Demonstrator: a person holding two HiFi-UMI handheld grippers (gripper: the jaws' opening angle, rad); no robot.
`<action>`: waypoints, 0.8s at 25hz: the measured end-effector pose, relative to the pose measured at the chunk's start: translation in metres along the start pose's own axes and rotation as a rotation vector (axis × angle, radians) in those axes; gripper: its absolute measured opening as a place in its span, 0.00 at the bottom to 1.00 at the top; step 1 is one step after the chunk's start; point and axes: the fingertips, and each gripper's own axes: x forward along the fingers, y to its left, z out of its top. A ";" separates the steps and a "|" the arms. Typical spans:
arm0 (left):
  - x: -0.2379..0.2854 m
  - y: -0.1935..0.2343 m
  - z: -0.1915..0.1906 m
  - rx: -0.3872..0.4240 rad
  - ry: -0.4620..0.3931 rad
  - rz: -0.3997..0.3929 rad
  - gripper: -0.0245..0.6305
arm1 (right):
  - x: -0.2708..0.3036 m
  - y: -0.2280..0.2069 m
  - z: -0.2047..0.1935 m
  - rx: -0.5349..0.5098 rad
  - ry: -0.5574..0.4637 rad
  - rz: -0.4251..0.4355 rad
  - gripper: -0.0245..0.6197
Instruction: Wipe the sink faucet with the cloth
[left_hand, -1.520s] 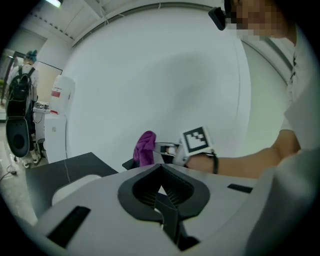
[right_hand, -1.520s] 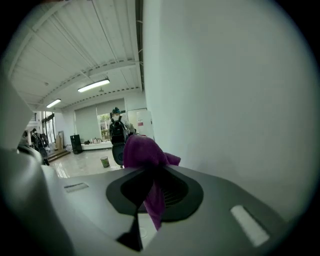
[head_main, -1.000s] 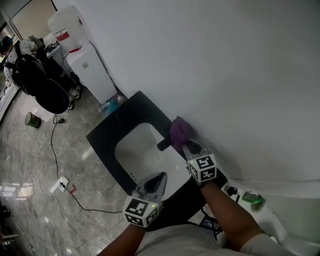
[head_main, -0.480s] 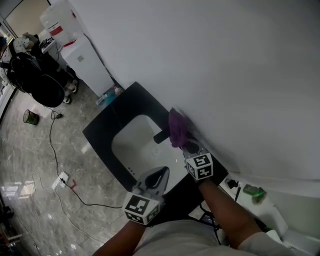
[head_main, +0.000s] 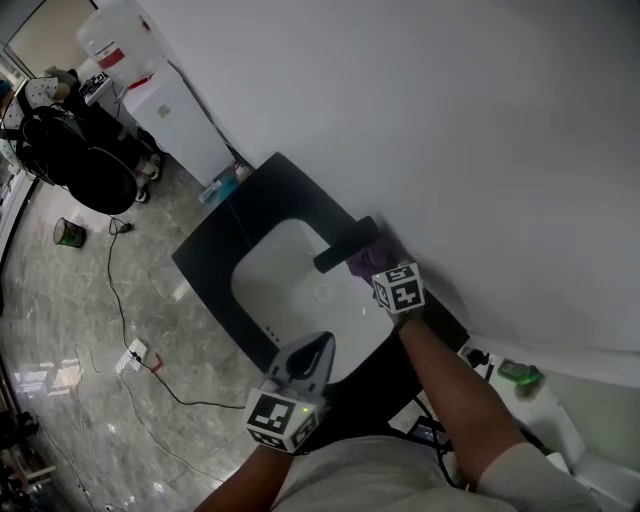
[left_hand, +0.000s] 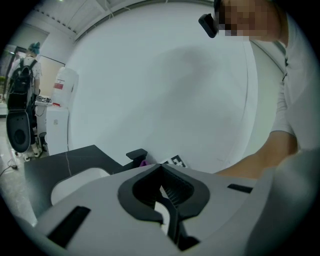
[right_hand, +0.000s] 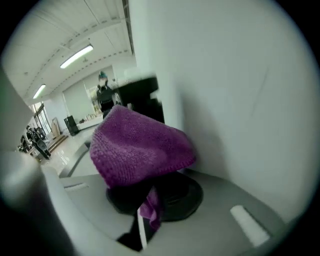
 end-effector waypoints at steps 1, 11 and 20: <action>-0.002 0.001 0.001 -0.003 -0.006 0.001 0.05 | -0.020 0.008 0.021 -0.010 -0.068 0.008 0.09; -0.009 0.009 0.024 -0.004 -0.052 -0.009 0.05 | -0.075 0.028 0.106 -0.087 -0.398 -0.032 0.10; -0.019 0.023 0.008 -0.009 -0.035 0.013 0.05 | -0.062 0.021 0.066 -0.100 -0.465 -0.115 0.09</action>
